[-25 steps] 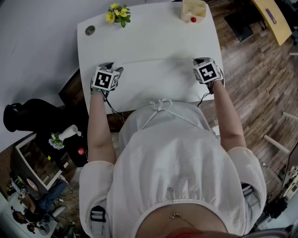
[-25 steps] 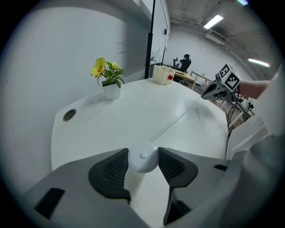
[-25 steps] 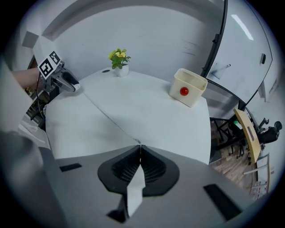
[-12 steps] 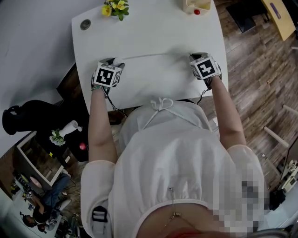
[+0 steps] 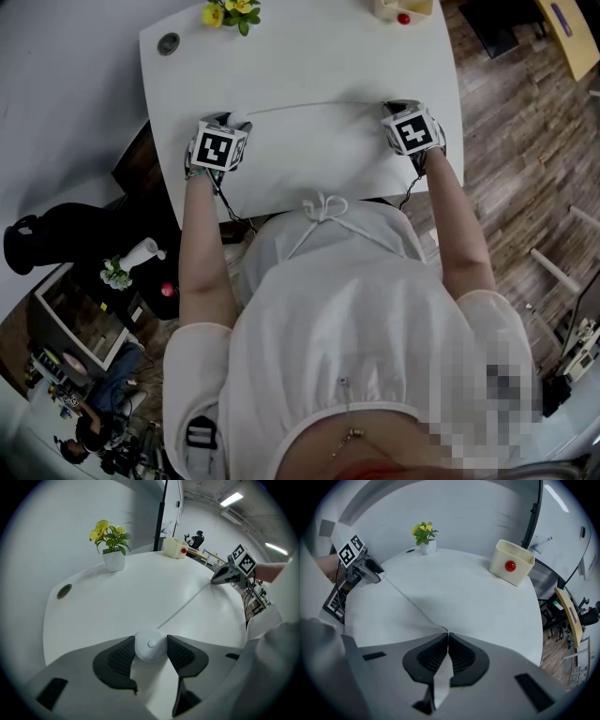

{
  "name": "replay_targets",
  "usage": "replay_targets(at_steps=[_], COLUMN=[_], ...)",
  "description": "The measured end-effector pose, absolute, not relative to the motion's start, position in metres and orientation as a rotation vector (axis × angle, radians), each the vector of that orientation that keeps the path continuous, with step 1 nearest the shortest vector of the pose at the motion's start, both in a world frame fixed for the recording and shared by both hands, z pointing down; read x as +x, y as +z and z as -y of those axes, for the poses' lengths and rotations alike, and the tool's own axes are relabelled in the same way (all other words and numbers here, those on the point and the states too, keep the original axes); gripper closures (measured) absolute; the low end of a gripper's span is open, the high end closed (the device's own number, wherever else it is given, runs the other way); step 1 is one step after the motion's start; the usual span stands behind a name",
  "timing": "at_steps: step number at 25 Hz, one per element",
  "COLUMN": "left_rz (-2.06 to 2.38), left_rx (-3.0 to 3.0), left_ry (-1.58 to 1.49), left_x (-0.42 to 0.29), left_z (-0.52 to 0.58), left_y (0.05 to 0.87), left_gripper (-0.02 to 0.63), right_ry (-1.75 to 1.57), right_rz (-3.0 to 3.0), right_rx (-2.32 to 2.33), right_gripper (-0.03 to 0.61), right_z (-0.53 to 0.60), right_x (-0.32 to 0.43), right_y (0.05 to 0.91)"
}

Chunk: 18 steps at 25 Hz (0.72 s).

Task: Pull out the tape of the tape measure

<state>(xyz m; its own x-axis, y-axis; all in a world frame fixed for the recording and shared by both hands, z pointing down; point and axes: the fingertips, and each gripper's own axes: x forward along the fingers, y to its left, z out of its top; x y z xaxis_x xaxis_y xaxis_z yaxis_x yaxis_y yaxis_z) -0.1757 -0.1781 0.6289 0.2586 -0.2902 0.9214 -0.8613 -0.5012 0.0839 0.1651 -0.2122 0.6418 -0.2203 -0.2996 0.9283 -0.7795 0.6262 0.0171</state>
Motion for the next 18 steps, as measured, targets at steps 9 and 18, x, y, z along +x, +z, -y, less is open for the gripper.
replay_targets(at_steps=[9, 18], left_rz=[1.075, 1.272], left_rx=[1.966, 1.986], left_ry=[1.19, 1.02], left_x=[-0.178, -0.185], left_z=[0.177, 0.185], left_y=[0.632, 0.605], left_gripper=[0.382, 0.291], right_ry=[0.469, 0.54], right_rz=[1.773, 1.813], right_rx=[0.978, 0.995], right_gripper=[0.461, 0.362], right_z=[0.23, 0.218], right_x=[0.17, 0.173], right_y=[0.628, 0.629])
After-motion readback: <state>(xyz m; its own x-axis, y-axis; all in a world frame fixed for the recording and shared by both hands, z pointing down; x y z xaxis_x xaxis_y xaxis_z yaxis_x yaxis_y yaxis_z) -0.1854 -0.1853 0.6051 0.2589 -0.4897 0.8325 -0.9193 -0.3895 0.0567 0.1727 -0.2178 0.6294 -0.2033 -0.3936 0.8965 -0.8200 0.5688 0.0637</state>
